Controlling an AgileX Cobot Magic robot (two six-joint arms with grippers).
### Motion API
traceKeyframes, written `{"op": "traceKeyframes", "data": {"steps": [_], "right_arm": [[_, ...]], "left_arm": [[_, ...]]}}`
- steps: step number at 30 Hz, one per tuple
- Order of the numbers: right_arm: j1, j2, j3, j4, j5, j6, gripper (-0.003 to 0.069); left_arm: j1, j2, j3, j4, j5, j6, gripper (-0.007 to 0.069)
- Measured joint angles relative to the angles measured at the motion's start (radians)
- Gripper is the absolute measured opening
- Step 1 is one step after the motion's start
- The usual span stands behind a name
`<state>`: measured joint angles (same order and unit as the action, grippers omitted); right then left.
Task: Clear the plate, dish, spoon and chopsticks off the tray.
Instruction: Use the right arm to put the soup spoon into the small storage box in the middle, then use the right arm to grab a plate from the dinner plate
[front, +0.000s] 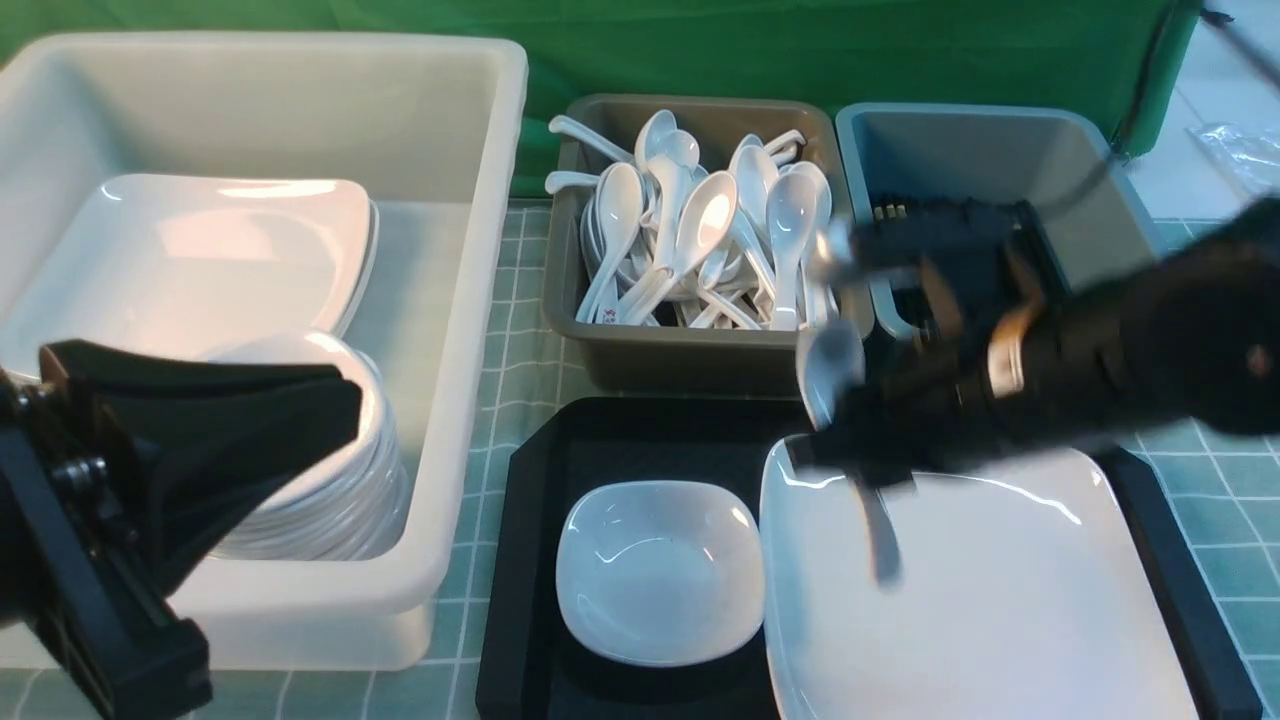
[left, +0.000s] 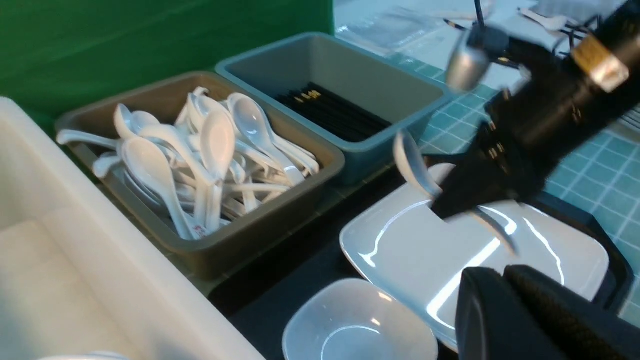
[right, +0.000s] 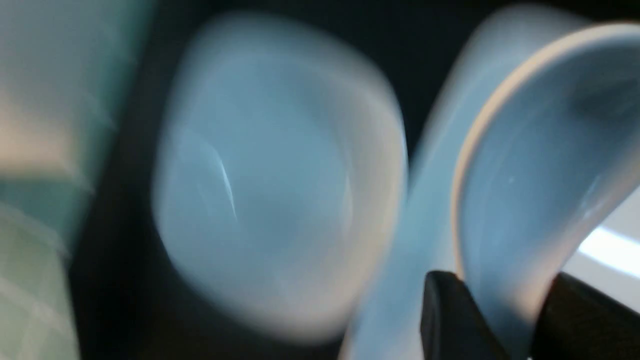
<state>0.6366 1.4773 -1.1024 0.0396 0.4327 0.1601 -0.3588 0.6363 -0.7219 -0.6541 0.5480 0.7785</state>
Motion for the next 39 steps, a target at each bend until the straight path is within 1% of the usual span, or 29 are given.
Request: {"op": "traceKeyframes", "data": {"steps": [4,7,8,11,15,16,17,19,20,22,25,27,28,29,30,31,32,34,37,39], "right_arm": [[-0.077,0.145,-0.226,0.002,-0.122,-0.047,0.0237],[-0.138,0.282,-0.365,0.002,-0.148,-0.05,0.0237],[-0.163,0.35,-0.444,0.001,-0.151,-0.05,0.0237],[-0.203,0.474,-0.553,0.001,-0.158,-0.048,0.0237],[-0.228,0.567,-0.621,0.001,-0.192,-0.044,0.0237],[-0.237,0.606,-0.643,0.001,-0.207,-0.031,0.0268],[-0.239,0.609,-0.644,0.001,-0.209,-0.026,0.0274],[-0.245,0.629,-0.648,0.001,-0.199,-0.012,0.0359],[-0.245,0.629,-0.648,0.001,-0.181,-0.012,0.0388],[-0.244,0.609,-0.648,0.001,-0.143,-0.019,0.0415],[-0.24,0.558,-0.648,0.001,-0.067,-0.045,0.0398],[-0.234,0.507,-0.648,0.0,0.024,-0.09,0.0366],[-0.228,0.456,-0.649,-0.001,0.105,-0.126,0.0324],[-0.226,0.448,-0.649,-0.001,0.119,-0.13,0.0317],[-0.212,0.379,-0.648,-0.009,0.26,-0.16,0.0246],[-0.208,0.371,-0.647,-0.012,0.275,-0.166,0.0239],[-0.191,0.316,-0.626,-0.03,0.368,-0.173,0.0191],[-0.145,0.237,-0.558,-0.075,0.471,-0.16,0.0157],[-0.044,0.146,-0.415,-0.154,0.566,-0.099,0.016],[0.033,0.092,-0.297,-0.189,0.587,-0.051,0.0184]], "left_arm": [[0.0,0.0,0.0,0.007,-0.009,0.0,0.0017],[0.0,0.0,0.0,0.02,-0.005,0.0,0.0017],[0.0,0.0,0.0,0.025,-0.004,0.0,0.0017],[0.0,0.0,0.0,0.03,-0.004,0.0,0.0017],[0.0,0.0,0.0,0.039,-0.004,0.0,0.0017],[0.0,0.0,0.0,0.045,-0.004,0.0,0.0017],[0.0,0.0,0.0,0.046,-0.004,0.0,0.0017],[0.0,0.0,0.0,0.052,-0.004,0.0,0.0017],[0.0,0.0,0.0,0.052,-0.004,0.0,0.0017],[0.0,0.0,0.0,0.053,-0.004,0.0,0.0017],[0.0,0.0,0.0,0.055,-0.004,0.001,0.0017],[0.0,0.0,0.0,0.055,-0.004,0.002,0.0017],[0.0,0.0,0.0,0.056,-0.003,0.002,0.0017],[0.0,0.0,0.0,0.056,-0.002,0.002,0.0017],[0.0,0.0,0.0,0.057,0.006,0.002,0.0017],[0.0,0.0,0.0,0.057,0.009,0.002,0.0017],[0.0,0.0,0.0,0.059,0.021,0.001,0.0017],[0.0,0.0,0.0,0.065,0.038,0.001,0.0017],[0.0,0.0,0.0,0.076,0.054,0.001,0.0017],[0.0,0.0,0.0,0.079,0.064,0.001,0.0017]]}}
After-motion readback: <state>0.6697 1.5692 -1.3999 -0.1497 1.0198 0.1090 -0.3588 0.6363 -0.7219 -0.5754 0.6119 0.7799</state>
